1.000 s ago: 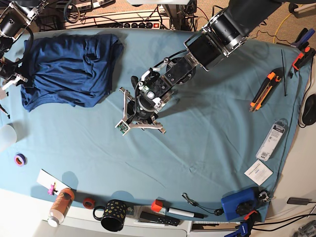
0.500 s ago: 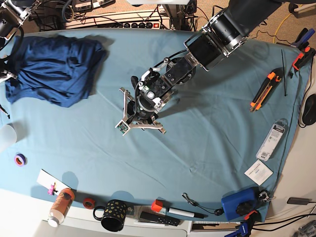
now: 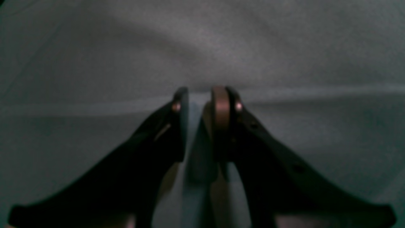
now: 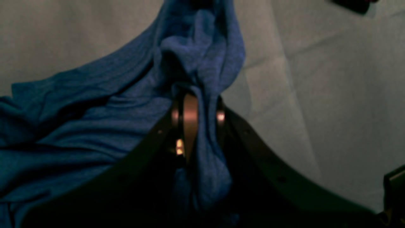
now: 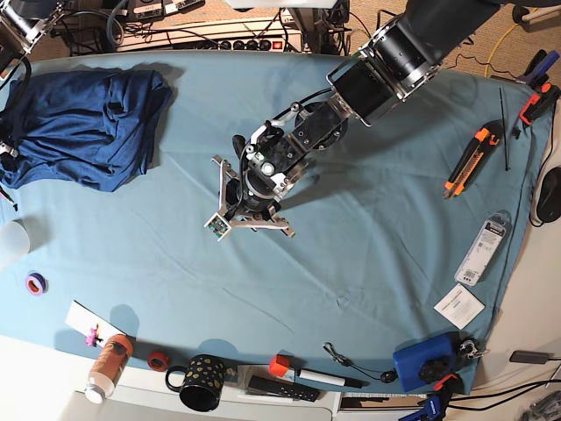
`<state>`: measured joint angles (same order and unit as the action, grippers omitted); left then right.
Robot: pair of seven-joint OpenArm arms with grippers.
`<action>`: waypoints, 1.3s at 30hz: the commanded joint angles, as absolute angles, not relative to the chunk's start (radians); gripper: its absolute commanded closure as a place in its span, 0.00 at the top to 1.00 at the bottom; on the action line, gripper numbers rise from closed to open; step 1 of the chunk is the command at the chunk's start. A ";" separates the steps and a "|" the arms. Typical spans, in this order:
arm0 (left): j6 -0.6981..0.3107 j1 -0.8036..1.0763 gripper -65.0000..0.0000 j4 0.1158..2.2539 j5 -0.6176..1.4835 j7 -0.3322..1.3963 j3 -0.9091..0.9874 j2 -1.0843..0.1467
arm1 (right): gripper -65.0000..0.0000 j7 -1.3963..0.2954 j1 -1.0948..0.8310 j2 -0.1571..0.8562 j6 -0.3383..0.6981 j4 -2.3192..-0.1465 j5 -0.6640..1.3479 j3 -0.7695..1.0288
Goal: Layout the t-shirt on the table in an organized manner, then fold the t-shirt properly
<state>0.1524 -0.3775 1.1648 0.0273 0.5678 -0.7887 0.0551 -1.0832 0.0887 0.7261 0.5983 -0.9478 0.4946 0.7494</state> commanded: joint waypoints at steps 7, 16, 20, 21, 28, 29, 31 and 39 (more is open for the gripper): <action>0.156 -0.399 0.21 1.182 0.019 0.561 -0.785 0.067 | 0.00 -1.064 0.102 0.767 0.594 -0.961 0.500 0.754; 0.156 -0.399 0.21 1.182 0.019 0.561 -0.785 0.067 | 0.50 -1.056 0.099 0.767 0.595 -0.961 0.497 0.754; 0.156 -0.399 0.21 1.182 0.019 0.561 -0.785 0.067 | 0.50 -1.052 0.099 0.767 0.595 -0.961 0.497 0.754; 0.156 -0.399 0.21 1.182 0.019 0.561 -0.785 0.067 | 0.50 -1.047 0.099 0.767 0.595 -0.961 0.497 0.754; 0.156 -0.399 0.21 1.182 0.019 0.561 -0.785 0.066 | 0.50 -0.884 0.108 0.767 0.594 -0.961 0.531 0.790; 0.155 -0.400 0.21 1.182 0.018 0.559 -0.783 0.066 | 0.50 -0.877 0.119 0.767 0.595 -0.961 0.549 0.812; 0.156 -0.400 0.21 1.182 0.002 0.546 -0.776 0.067 | 0.50 -0.883 0.153 0.767 0.628 -0.962 0.592 0.872; 0.190 -0.399 0.21 1.240 -0.041 0.499 -0.725 0.064 | 0.42 -0.984 0.199 0.767 0.698 -1.014 0.957 1.106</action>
<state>0.1852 -0.3744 1.2171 -0.0303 0.5251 -0.7296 0.0494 -1.0157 0.1833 0.7307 0.6804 -0.9916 0.9253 1.1065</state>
